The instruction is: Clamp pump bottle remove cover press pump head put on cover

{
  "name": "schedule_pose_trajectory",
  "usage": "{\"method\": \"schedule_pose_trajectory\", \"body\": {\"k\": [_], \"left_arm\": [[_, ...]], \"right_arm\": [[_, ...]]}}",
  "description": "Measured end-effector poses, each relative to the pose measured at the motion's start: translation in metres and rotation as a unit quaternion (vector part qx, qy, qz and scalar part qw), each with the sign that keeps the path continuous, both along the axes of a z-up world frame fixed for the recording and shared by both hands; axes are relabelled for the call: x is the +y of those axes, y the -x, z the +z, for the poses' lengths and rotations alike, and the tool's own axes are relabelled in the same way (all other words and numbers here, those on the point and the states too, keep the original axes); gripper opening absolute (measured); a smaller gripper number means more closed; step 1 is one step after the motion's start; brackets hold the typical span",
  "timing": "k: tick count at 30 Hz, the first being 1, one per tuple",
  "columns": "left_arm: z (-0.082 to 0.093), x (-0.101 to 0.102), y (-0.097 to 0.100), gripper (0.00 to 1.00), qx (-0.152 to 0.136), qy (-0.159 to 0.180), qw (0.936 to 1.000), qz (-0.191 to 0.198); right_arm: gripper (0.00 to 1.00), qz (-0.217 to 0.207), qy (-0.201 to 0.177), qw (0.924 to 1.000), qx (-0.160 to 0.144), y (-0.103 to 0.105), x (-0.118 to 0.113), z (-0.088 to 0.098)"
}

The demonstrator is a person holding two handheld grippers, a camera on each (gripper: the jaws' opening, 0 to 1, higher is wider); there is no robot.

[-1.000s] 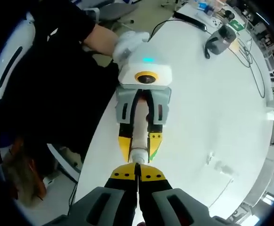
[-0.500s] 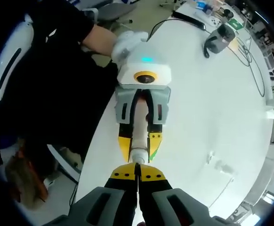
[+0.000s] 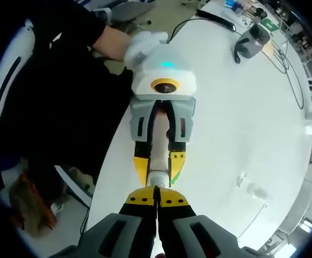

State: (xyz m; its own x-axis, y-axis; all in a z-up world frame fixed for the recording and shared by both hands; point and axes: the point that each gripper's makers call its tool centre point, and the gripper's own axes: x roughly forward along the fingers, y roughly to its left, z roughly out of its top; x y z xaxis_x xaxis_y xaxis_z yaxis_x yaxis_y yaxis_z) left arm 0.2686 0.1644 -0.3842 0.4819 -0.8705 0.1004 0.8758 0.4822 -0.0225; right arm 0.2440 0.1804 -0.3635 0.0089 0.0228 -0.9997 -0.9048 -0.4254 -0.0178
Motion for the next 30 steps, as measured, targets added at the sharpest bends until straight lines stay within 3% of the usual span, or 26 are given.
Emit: {"method": "schedule_pose_trajectory", "body": {"k": [22, 30], "left_arm": [[0.0002, 0.0001, -0.0002, 0.12, 0.001, 0.001, 1.0000, -0.001], [-0.0001, 0.0003, -0.0007, 0.12, 0.001, 0.001, 1.0000, -0.001]], "right_arm": [[0.00, -0.019, -0.019, 0.9996, -0.001, 0.0001, -0.0009, 0.0071], [0.00, -0.044, -0.022, 0.9988, 0.002, -0.0002, -0.0018, 0.0073]]}}
